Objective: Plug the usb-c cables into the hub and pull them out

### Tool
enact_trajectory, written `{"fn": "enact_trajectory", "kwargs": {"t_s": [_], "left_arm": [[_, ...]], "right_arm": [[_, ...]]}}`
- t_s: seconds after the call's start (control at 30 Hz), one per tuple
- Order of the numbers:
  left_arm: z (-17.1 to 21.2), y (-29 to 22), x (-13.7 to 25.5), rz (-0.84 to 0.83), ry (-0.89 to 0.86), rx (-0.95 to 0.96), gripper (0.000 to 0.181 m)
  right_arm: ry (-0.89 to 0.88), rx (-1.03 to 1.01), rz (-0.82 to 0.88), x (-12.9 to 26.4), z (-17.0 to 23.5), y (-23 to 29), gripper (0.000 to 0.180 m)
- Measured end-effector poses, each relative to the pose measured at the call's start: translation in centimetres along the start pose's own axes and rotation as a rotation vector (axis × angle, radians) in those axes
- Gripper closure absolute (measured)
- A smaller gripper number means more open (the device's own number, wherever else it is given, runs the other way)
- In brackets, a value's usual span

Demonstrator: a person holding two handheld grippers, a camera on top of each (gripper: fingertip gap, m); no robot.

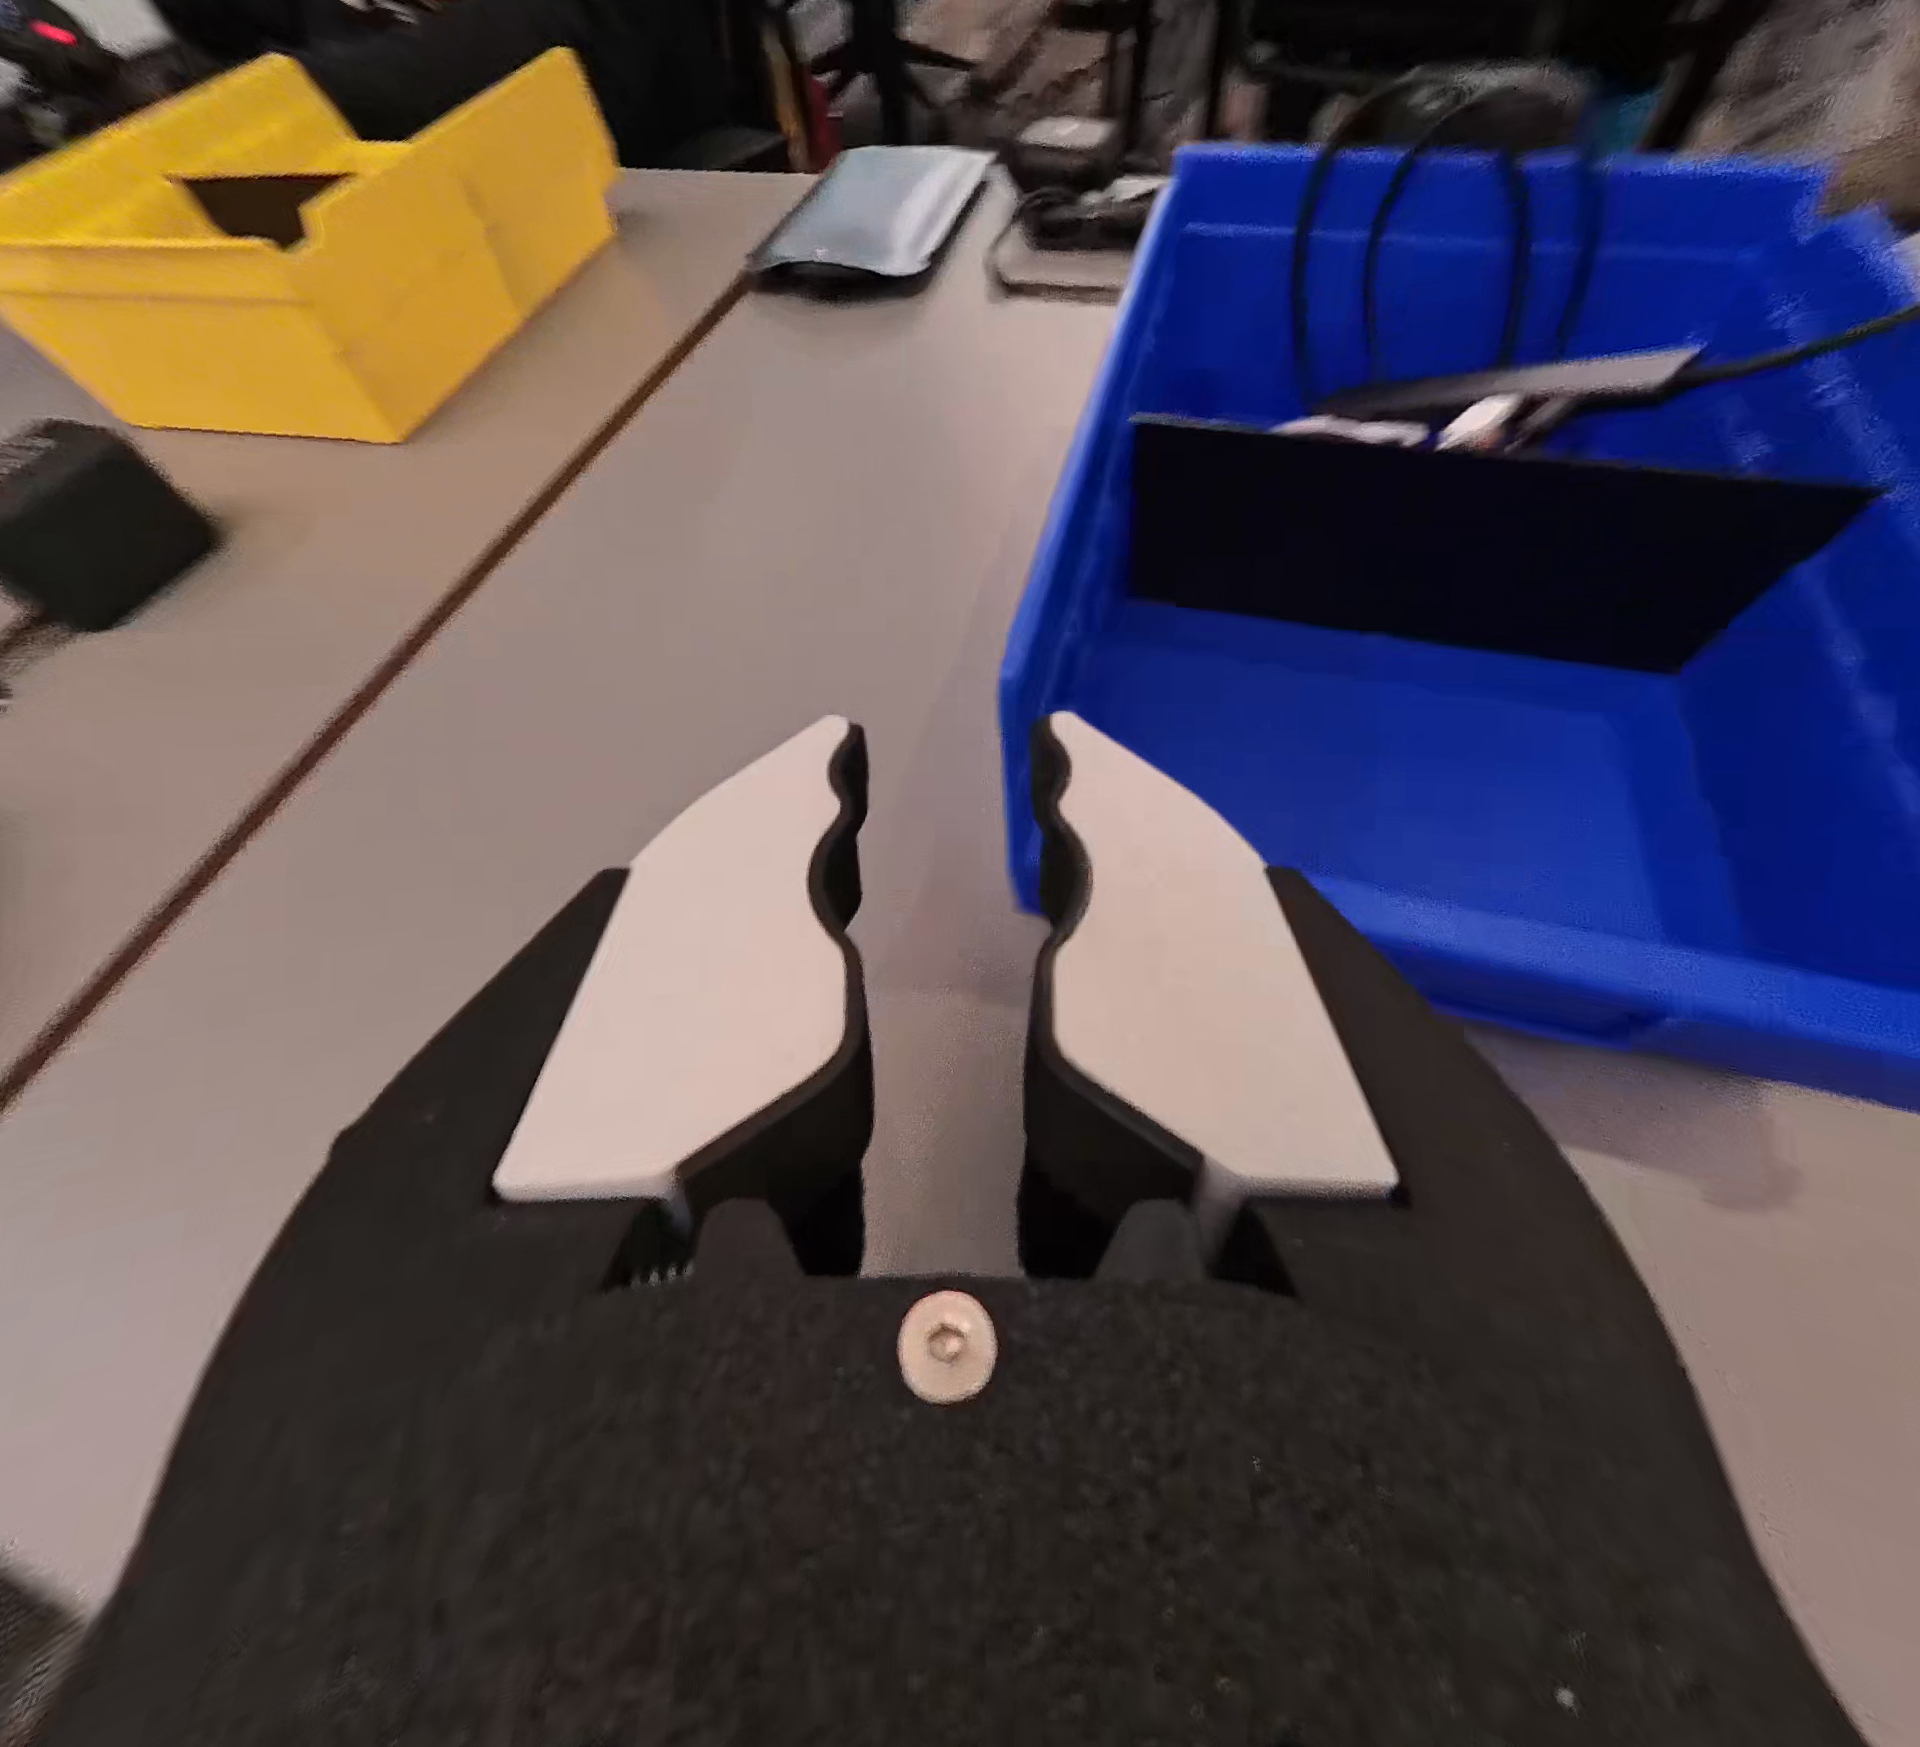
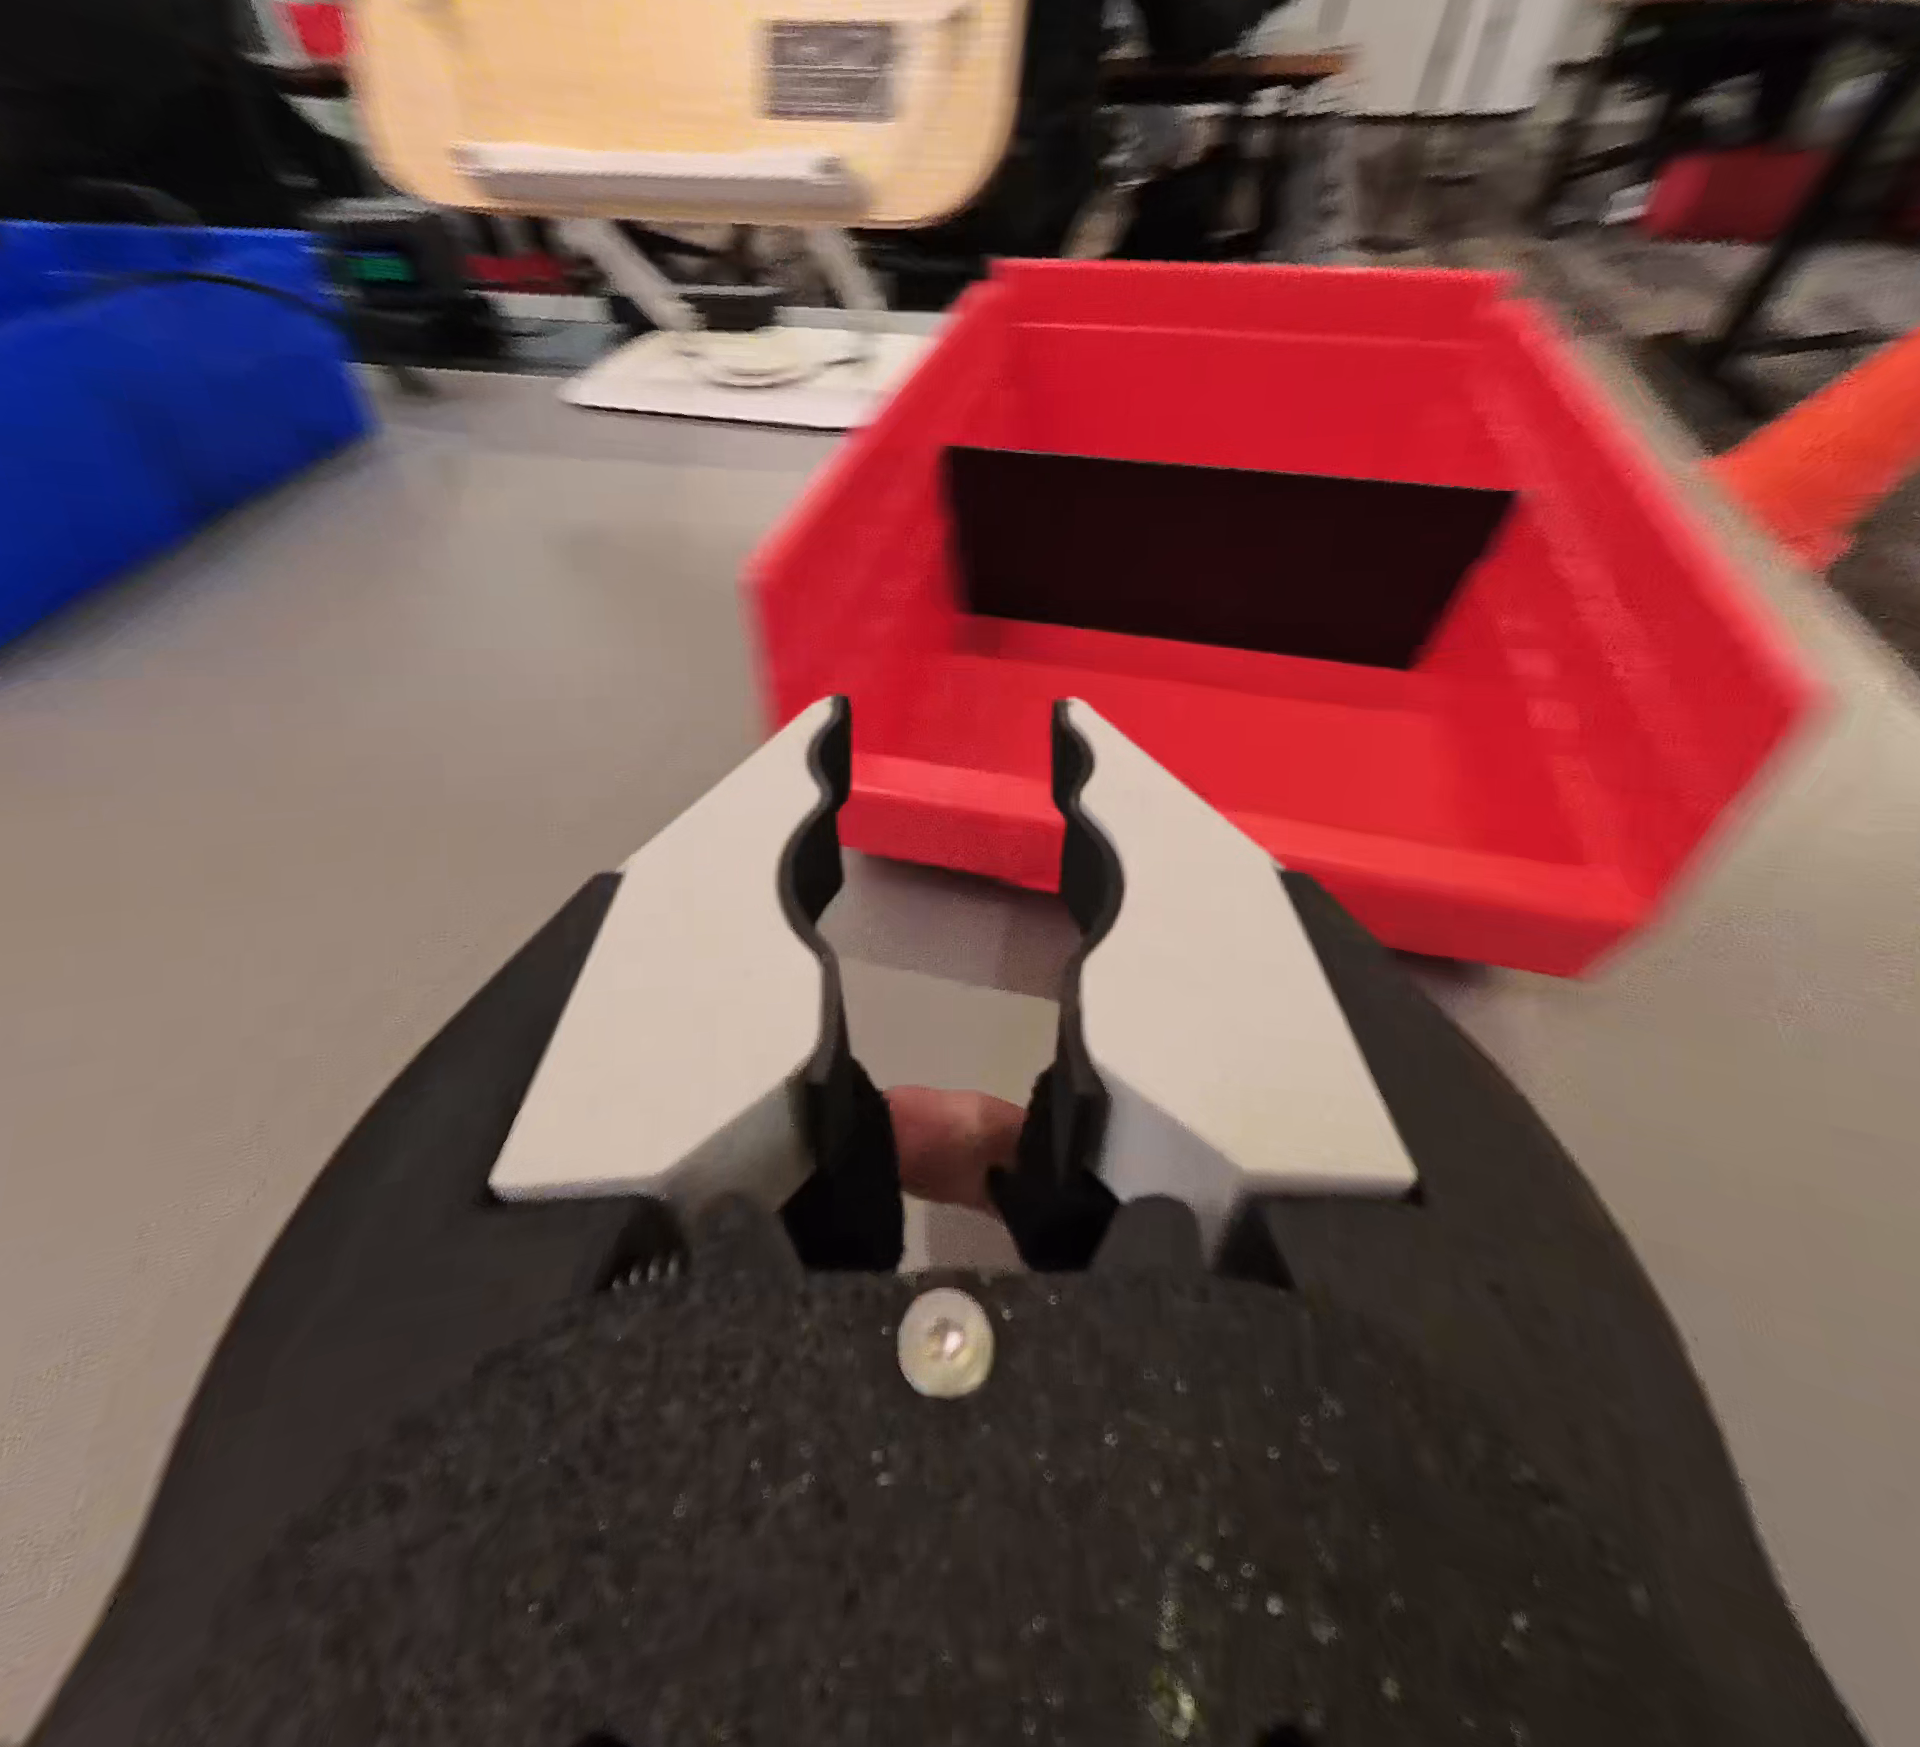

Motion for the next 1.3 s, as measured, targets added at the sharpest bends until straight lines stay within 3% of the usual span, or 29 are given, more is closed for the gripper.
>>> {"fn": "enact_trajectory", "kwargs": {"t_s": [0.1,0.2,0.3,0.43,0.6,0.77,1.07,1.3], "left_arm": [[1.2,0.5,-0.8,-0.108,0.044,-0.117,0.153],[1.8,0.1,-2.8,-0.016,0.071,-0.132,0.155],[1.9,-0.3,-4.1,0.035,0.096,-0.113,0.161],[2.1,-0.4,-5.5,0.044,0.113,-0.093,0.169],[2.3,0.2,-5.0,0.190,0.125,0.027,0.176],[2.7,0.8,-4.2,0.202,0.125,0.013,0.177],[2.5,1.1,-4.9,0.214,0.106,0.054,0.176],[2.2,1.8,-3.7,0.049,0.135,0.055,0.156]], "right_arm": [[-0.001,0.066,0.222,-0.6,-0.1,-6.1,0.134],[0.042,0.088,0.380,-1.0,0.4,-11.8,0.128],[0.143,0.018,0.332,-2.9,1.7,-14.0,0.132],[0.235,0.014,0.301,-5.8,2.2,-14.8,0.170],[0.223,-0.080,0.212,-5.7,2.4,-15.3,0.178],[0.206,0.016,0.241,-5.4,2.5,-15.8,0.178],[0.166,-0.098,0.207,-5.8,2.8,-16.8,0.176],[0.070,-0.159,0.255,-4.4,1.5,-17.4,0.148]]}}
Point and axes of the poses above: each gripper's, where its closed fingertips meet, x back along the fingers, z out of its underside, y = z × x across the jaws, the point moved 5 cm from there along x, back along the fingers, and after that the axes turned 6 degrees about z, right-handed, at the moved point
